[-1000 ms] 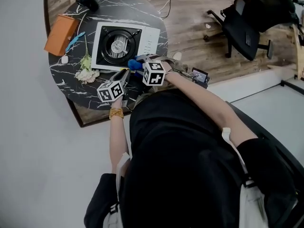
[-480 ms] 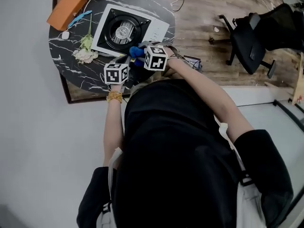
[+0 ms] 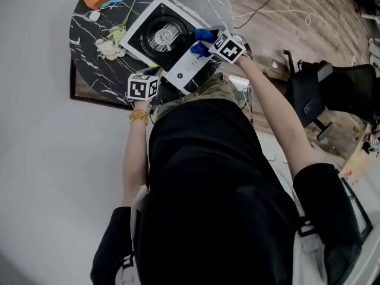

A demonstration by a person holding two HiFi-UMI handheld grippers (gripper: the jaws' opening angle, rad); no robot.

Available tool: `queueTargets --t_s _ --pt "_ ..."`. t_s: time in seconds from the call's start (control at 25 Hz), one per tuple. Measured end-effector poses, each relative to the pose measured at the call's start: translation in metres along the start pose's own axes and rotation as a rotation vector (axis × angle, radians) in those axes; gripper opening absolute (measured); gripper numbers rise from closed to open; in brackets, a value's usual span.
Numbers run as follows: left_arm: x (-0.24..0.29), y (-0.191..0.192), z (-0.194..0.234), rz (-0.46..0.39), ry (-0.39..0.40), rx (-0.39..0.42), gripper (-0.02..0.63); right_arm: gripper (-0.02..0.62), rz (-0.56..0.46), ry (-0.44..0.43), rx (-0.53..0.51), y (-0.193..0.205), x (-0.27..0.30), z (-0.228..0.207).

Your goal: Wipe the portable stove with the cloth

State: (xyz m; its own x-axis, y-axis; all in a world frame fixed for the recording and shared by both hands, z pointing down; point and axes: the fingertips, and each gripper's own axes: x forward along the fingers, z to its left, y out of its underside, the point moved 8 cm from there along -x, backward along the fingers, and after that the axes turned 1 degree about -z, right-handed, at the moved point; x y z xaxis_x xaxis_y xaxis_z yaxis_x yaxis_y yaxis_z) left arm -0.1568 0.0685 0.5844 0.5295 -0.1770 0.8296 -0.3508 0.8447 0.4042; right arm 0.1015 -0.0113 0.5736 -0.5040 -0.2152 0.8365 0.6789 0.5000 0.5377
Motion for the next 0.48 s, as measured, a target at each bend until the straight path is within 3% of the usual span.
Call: queueTargets --t_s 0.2,0.36,0.48 --pt "-0.002 0.002 -0.001 0.000 -0.028 -0.030 0.005 0.120 -0.044 0.136 -0.016 0.012 -0.012 0.010" --pt "-0.001 0.002 0.001 -0.005 -0.003 -0.050 0.005 0.117 -0.127 0.282 0.129 0.028 -0.014 0.025" --pt "0.000 0.001 0.002 -0.013 0.011 -0.035 0.005 0.114 -0.120 0.306 0.174 0.026 -0.014 0.039"
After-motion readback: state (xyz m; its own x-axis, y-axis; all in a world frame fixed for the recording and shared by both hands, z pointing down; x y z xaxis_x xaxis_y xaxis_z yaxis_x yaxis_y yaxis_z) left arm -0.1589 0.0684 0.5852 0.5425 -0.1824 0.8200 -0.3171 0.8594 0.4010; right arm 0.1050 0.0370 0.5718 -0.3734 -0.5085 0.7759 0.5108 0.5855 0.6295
